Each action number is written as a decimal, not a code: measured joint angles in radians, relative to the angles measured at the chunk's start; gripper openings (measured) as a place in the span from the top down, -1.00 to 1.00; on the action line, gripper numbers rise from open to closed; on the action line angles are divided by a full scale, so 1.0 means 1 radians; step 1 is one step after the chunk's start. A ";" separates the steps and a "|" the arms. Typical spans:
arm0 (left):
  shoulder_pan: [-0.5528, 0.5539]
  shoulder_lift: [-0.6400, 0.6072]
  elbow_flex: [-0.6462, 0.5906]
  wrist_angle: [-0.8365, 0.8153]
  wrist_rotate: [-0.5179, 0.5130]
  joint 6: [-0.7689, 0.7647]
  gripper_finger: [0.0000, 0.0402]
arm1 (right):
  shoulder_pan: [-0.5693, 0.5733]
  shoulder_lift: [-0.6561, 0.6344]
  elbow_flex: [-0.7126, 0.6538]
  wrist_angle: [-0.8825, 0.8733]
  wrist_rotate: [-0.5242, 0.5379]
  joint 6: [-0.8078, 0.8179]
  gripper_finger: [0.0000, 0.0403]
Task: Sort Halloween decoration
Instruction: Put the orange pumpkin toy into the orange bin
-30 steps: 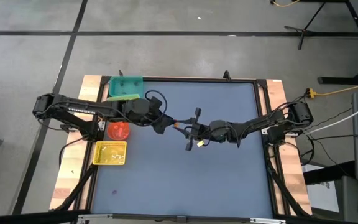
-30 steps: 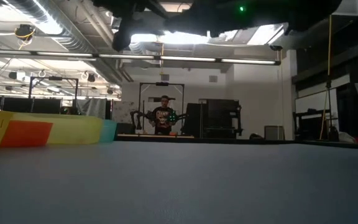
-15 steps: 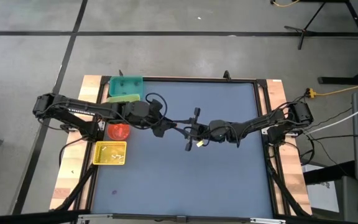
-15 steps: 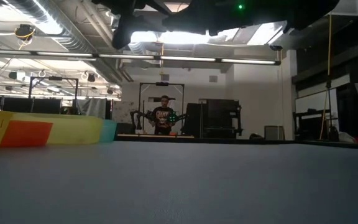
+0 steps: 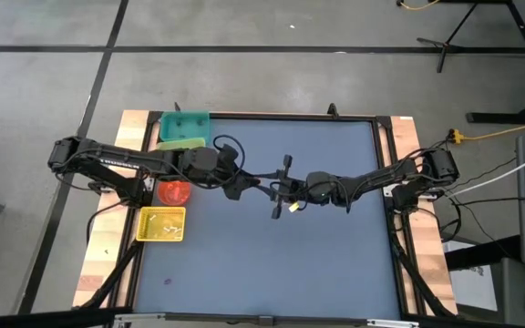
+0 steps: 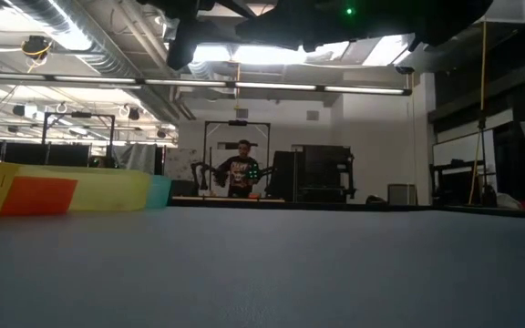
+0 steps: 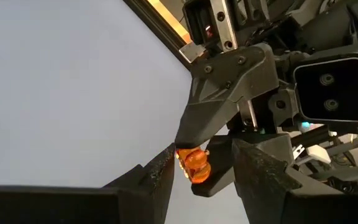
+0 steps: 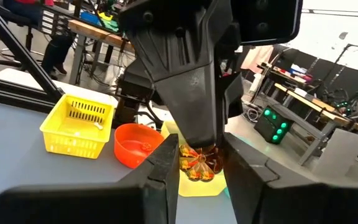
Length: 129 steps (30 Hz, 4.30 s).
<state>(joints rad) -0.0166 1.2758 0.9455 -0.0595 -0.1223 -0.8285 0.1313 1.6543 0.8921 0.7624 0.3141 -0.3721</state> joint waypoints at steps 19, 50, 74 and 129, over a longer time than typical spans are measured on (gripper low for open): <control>0.000 0.000 0.000 -0.001 0.004 0.000 0.33 | -0.001 0.000 0.000 0.041 0.008 -0.001 0.50; 0.000 0.000 -0.002 0.000 0.001 -0.004 0.75 | 0.000 0.000 0.000 0.035 0.007 -0.002 0.50; 0.005 0.001 -0.002 0.003 0.007 0.001 0.76 | -0.001 0.000 0.000 0.032 0.015 0.002 -0.09; 0.275 0.001 -0.002 -1.281 0.018 0.152 0.76 | -0.001 0.000 -0.003 -0.709 0.006 0.248 -0.27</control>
<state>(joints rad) 0.2588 1.2766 0.9440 -1.3405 -0.1038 -0.6767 0.1303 1.6543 0.8886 0.0536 0.3202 -0.1238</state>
